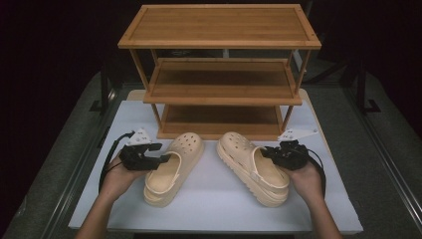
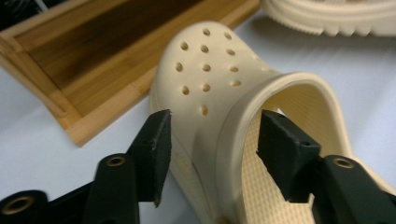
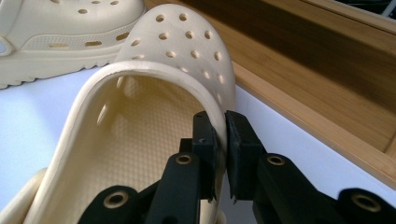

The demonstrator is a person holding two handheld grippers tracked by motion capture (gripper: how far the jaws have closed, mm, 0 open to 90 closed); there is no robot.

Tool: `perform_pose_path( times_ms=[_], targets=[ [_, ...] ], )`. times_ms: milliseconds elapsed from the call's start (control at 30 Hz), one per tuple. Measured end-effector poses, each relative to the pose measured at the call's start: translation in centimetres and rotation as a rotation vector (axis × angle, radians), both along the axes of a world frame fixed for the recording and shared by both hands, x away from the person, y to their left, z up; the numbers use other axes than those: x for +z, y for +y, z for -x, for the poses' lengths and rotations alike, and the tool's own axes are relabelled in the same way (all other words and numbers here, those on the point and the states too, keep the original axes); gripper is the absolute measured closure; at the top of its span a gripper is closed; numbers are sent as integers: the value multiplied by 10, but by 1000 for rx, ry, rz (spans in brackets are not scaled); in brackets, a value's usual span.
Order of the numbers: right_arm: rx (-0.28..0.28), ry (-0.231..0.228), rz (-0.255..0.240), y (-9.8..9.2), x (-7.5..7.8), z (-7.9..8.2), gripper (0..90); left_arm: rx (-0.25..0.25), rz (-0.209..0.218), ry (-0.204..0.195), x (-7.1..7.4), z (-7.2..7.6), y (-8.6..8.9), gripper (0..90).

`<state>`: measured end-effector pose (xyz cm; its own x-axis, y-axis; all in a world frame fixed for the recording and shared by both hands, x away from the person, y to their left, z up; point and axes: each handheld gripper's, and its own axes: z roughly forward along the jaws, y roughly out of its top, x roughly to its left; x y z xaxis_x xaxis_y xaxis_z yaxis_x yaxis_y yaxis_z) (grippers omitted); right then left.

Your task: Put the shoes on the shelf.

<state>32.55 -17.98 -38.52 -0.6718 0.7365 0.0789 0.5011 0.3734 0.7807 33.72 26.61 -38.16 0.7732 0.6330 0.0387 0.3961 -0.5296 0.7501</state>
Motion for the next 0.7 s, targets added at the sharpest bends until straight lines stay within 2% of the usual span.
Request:
perform_pose_path(
  times_ms=[33, 67, 100, 133, 167, 200, 267, 300, 400, 567, 700],
  targets=[
    [0, 0, 0, 0, 0, 0, 827, 0, 0, 0, 0, 0, 0, 479],
    [-2, -2, -1, 0, 0, 0, 827, -12, -29, 7, -3, -1, -4, 504],
    [-2, -4, -1, 0, 0, 0, 827, -18, -41, 8, -5, -2, -6, 534],
    [-2, -5, -1, -1, 1, 0, 827, -18, -41, 8, -5, -2, -6, 593],
    [-2, -5, -1, -1, 1, 0, 827, 0, -65, -16, -5, 0, -8, 593],
    [-2, -6, 1, -1, 1, 0, 827, 5, -81, -27, -5, 1, -9, 656],
    [-4, -5, -2, -1, 1, 0, 827, 22, -118, -56, -3, 3, -12, 709],
    [-4, -5, -2, -1, 1, 0, 827, 22, -118, -56, -3, 3, -12, 735],
    [-8, -4, 0, 0, 2, 0, 827, 45, -154, -82, -1, 6, -16, 768],
    [-11, -9, 2, 1, 4, -2, 828, 57, -159, -83, 2, 5, -17, 794],
    [-23, -18, 1, 1, 7, -4, 828, 77, -126, -81, 8, -1, -18, 820]
  ],
)
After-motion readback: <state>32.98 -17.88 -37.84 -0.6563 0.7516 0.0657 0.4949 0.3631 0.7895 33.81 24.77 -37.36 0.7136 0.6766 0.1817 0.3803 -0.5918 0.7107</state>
